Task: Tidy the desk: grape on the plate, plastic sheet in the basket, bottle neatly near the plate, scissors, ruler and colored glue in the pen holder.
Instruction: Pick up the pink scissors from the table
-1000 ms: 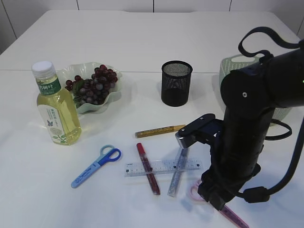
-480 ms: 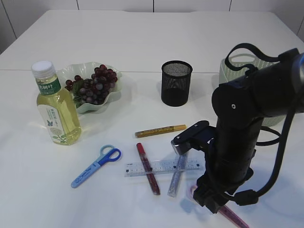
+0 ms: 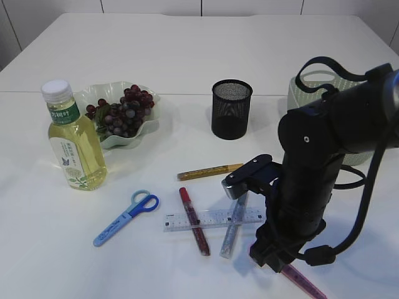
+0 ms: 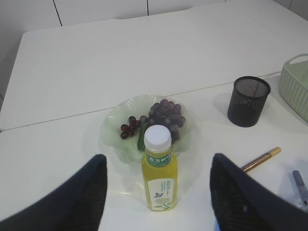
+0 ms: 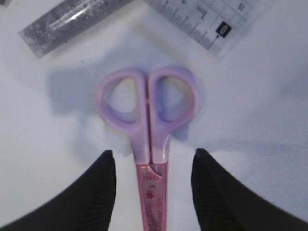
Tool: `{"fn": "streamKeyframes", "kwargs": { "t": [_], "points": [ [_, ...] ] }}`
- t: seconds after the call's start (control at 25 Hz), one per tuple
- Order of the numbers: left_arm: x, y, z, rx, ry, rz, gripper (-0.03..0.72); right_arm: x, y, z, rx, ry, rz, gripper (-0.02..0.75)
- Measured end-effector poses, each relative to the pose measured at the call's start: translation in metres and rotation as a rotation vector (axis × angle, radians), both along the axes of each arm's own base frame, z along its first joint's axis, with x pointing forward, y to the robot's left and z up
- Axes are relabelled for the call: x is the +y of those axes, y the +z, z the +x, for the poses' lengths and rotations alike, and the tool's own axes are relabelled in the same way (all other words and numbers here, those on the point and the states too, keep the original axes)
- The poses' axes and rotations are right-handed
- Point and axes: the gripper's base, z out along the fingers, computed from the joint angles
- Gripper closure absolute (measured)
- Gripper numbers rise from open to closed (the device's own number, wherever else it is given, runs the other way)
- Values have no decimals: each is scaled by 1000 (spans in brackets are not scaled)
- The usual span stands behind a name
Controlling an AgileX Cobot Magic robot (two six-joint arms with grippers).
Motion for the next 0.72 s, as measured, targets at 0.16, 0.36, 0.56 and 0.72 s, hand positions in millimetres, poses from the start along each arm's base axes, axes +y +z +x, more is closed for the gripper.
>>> {"fn": "streamKeyframes", "kwargs": {
  "t": [0.16,0.36,0.56,0.72],
  "points": [
    [0,0,0,0,0,0,203,0,0,0,5,-5,4,339],
    [0,0,0,0,0,0,203,1,0,-1,15,-11,6,342],
    [0,0,0,0,0,0,203,-1,-3,-5,32,-12,-1,342],
    [0,0,0,0,0,0,211,-4,-7,-9,39,-4,-6,342]
  ]
}}
